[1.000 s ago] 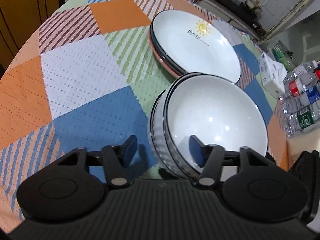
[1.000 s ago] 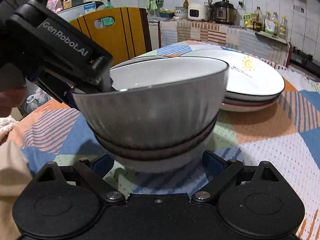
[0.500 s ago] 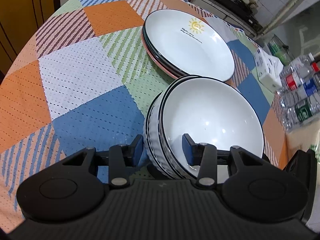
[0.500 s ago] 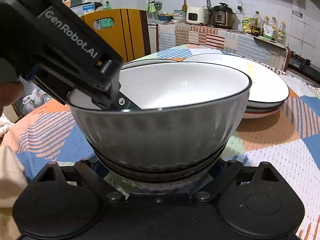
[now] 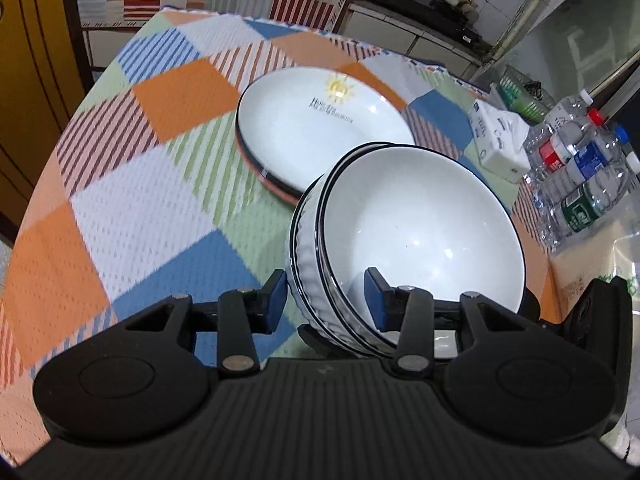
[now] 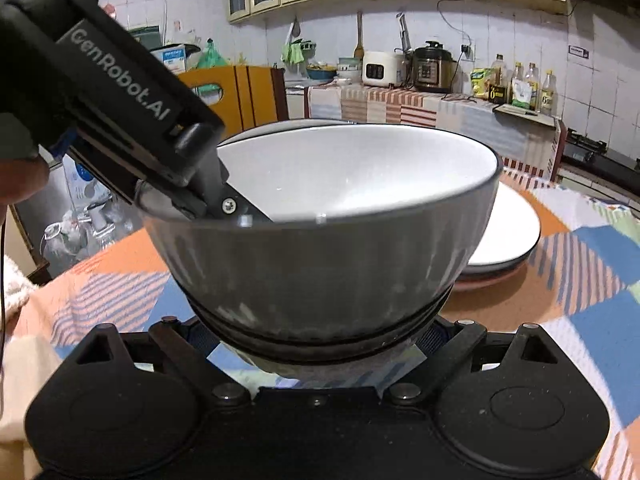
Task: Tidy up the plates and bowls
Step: 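Lift the bowl stack with the right gripper and move it over the plate stack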
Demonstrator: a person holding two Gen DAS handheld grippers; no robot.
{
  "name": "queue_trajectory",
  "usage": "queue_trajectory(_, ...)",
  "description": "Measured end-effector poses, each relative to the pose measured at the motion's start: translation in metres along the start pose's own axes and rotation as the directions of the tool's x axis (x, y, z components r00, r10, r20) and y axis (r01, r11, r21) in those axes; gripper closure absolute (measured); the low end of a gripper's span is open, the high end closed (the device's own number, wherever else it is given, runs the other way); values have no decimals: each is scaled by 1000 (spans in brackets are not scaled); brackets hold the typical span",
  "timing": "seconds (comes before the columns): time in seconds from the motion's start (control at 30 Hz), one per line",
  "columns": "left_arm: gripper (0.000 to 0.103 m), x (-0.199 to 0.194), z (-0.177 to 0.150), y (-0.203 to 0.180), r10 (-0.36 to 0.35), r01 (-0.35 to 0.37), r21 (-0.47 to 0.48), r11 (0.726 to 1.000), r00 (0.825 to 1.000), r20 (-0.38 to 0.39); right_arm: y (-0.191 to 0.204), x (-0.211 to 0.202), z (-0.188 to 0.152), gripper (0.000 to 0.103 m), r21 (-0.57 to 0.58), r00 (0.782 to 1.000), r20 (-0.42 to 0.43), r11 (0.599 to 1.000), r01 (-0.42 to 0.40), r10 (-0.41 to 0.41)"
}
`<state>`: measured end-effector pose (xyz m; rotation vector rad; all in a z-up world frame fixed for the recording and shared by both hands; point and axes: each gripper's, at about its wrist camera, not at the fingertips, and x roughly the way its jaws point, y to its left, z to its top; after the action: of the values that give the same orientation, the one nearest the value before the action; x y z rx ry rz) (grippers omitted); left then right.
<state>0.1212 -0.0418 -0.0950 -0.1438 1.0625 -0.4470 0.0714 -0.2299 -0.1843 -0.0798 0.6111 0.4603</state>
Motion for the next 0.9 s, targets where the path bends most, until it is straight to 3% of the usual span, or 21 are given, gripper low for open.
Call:
queue_trajectory(0.53,63,12,70,4,-21,21,17,1000,1000,-4,-18,19,39,6,-66,996,67,996,58,-53)
queue_trajectory(0.73,63,37,96,4,-5,6,34,999,1000,-27,-35,40,52,6,-64,998,22,996,64,-63)
queue_trajectory(0.9,63,58,111,10,-16,16,-5,1000,999,-34,-52,59,62,6,-80,998,-33,996,42,-45)
